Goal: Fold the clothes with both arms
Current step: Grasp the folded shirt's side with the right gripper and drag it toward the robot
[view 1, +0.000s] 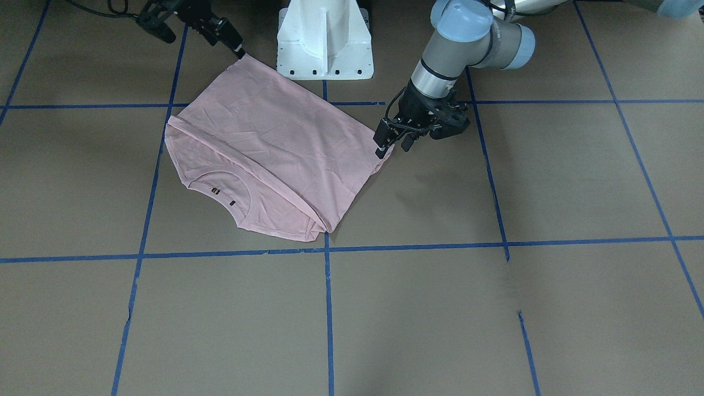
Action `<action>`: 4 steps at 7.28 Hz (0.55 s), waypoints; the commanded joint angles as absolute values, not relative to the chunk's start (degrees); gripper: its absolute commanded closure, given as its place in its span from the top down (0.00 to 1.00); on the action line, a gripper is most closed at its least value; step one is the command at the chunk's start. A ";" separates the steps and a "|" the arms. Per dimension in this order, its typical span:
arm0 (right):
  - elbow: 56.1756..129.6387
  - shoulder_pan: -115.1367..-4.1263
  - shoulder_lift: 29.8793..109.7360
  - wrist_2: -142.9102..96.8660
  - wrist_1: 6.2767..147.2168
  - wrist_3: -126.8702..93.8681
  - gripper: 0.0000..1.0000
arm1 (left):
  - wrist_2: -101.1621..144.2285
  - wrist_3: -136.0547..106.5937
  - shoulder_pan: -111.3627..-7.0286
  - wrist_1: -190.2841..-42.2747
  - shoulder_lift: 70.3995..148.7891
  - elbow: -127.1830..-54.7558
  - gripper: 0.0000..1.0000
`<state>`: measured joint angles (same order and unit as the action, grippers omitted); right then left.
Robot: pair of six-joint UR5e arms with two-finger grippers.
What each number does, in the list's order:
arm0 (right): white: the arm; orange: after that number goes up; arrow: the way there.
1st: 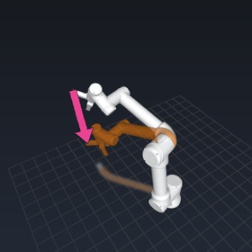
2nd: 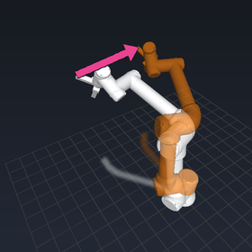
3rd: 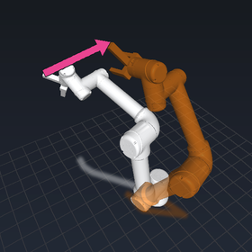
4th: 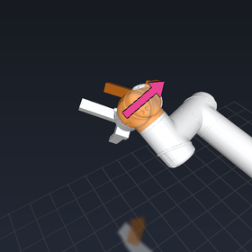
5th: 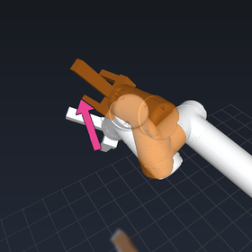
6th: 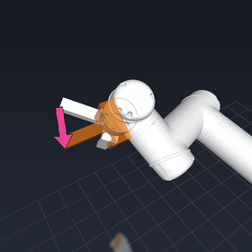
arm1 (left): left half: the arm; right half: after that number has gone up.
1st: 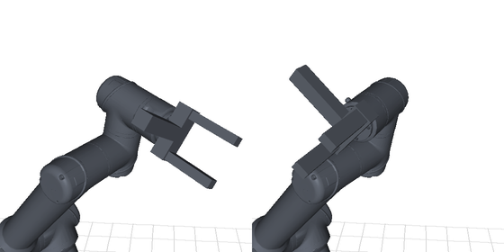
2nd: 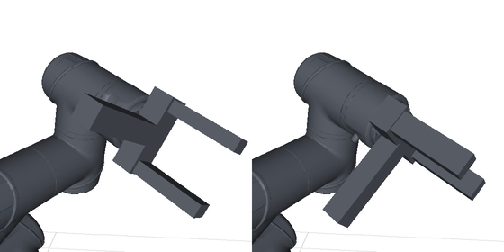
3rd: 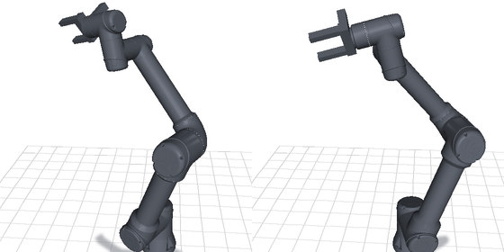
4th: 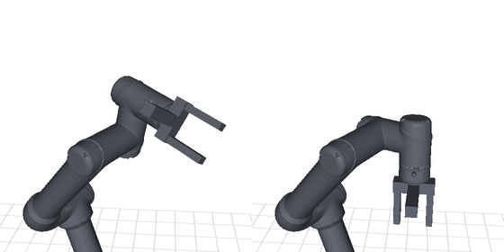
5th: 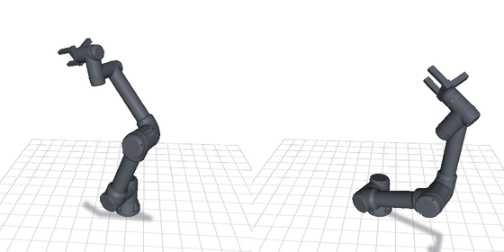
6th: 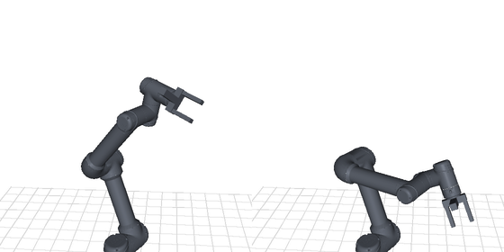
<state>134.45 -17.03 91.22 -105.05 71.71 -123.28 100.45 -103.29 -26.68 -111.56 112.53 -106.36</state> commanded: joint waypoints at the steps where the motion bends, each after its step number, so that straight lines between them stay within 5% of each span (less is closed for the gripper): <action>1: 133.77 -25.28 89.65 -104.94 71.81 -122.96 1.00 | 98.61 -103.80 -23.13 -108.46 110.67 -106.79 0.65; 4: 129.04 -25.75 86.07 -105.20 71.72 -122.34 1.00 | 98.61 -103.62 -21.18 -108.55 110.74 -105.29 0.63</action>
